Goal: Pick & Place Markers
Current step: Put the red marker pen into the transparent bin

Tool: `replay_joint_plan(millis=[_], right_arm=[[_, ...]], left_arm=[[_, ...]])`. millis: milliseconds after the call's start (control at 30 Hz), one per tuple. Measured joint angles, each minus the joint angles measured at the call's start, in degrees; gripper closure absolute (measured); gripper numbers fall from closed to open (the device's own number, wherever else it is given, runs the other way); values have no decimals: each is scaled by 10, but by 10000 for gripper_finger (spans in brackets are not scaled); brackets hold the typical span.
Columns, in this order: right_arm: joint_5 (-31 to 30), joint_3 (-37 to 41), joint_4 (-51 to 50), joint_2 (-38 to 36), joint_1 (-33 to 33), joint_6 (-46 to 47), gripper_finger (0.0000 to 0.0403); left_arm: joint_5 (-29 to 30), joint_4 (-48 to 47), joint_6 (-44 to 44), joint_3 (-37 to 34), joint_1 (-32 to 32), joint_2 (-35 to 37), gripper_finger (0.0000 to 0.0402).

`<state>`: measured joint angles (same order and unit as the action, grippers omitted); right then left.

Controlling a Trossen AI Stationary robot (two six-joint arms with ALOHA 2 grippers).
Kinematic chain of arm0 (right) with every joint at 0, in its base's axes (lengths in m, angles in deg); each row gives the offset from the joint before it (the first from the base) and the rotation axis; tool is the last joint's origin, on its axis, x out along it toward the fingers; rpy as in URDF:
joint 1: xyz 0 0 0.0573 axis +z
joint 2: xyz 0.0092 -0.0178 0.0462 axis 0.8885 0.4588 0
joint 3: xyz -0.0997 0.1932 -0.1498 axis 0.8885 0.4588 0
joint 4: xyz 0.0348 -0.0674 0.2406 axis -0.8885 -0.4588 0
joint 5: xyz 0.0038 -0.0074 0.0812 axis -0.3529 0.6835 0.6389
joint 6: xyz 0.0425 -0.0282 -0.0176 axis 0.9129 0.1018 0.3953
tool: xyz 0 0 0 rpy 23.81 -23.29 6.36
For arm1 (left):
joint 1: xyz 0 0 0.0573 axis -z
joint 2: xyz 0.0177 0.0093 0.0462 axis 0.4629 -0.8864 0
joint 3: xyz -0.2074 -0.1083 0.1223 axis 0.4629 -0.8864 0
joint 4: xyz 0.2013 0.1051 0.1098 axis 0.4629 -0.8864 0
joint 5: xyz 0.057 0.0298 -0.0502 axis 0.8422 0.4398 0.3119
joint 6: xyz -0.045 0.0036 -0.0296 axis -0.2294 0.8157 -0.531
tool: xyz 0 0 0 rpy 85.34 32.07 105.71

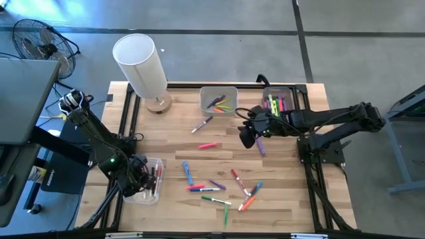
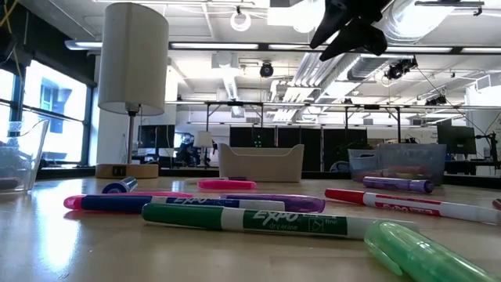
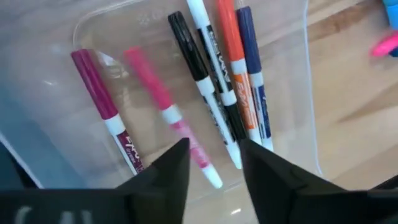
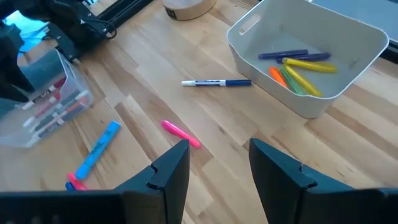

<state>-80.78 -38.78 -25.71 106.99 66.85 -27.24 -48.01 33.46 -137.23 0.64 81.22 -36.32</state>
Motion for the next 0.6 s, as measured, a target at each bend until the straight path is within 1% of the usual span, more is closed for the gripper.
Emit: replay_joint_plan(millis=[133,233,300,433,533,600], right_arm=[[12,0,-2,0,0,-6,246],[13,0,-9,0,0,-6,247],[13,0,-13,0,0,-6,246],[13,0,-15,0,0,-4,245],[12,0,-15,0,0,-1,249],[4,0,-15,0,0,-3,251]], left_arm=[[3,-17,0,0,0,0,211],[16,-12,-14,1,0,0,194],[55,-17,-18,10,0,0,192],[164,-69,-20,55,0,1,205],[222,-111,13,95,0,1,221],[269,-123,48,113,0,1,235]])
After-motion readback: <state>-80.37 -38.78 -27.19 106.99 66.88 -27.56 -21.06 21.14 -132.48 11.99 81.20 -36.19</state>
